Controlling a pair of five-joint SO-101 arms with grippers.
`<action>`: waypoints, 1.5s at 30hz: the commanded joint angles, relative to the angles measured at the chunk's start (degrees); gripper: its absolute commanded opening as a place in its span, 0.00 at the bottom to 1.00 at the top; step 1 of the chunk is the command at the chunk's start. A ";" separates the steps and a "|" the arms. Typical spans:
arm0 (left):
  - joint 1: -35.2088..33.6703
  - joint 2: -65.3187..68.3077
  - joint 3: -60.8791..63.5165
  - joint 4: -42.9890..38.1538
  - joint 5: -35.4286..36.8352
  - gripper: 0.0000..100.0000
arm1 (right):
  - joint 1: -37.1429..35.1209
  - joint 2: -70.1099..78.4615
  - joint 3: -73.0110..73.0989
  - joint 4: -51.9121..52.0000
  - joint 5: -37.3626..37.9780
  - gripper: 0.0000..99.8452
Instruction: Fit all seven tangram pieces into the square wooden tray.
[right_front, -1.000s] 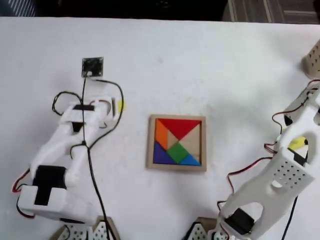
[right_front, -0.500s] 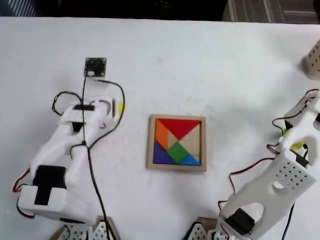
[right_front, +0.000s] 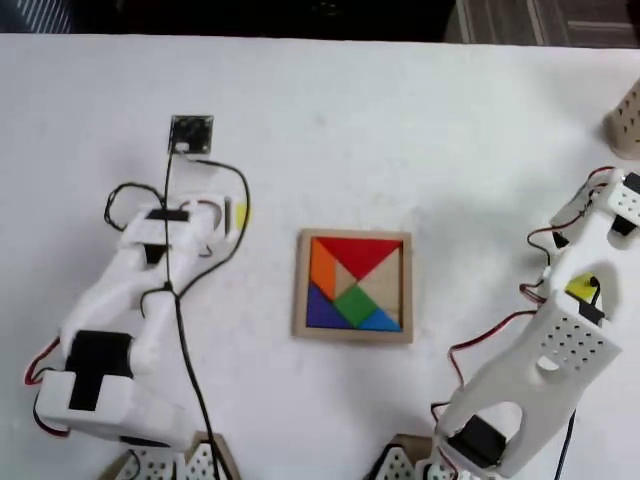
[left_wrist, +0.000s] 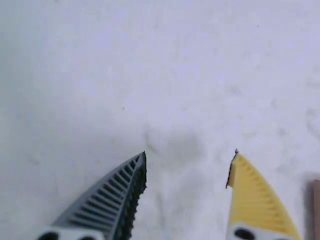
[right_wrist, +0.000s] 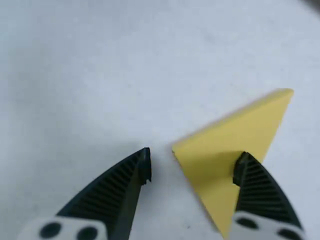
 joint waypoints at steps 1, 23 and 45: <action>-0.75 -2.95 -1.67 -0.97 -0.88 0.29 | -0.40 3.03 -1.93 0.13 -0.09 0.26; -0.57 -2.95 -1.76 -0.09 -4.48 0.29 | 7.43 -1.89 -10.55 12.97 10.46 0.30; -0.57 -2.95 -1.93 1.32 -4.92 0.29 | 10.51 -28.70 30.86 -13.14 -4.48 0.25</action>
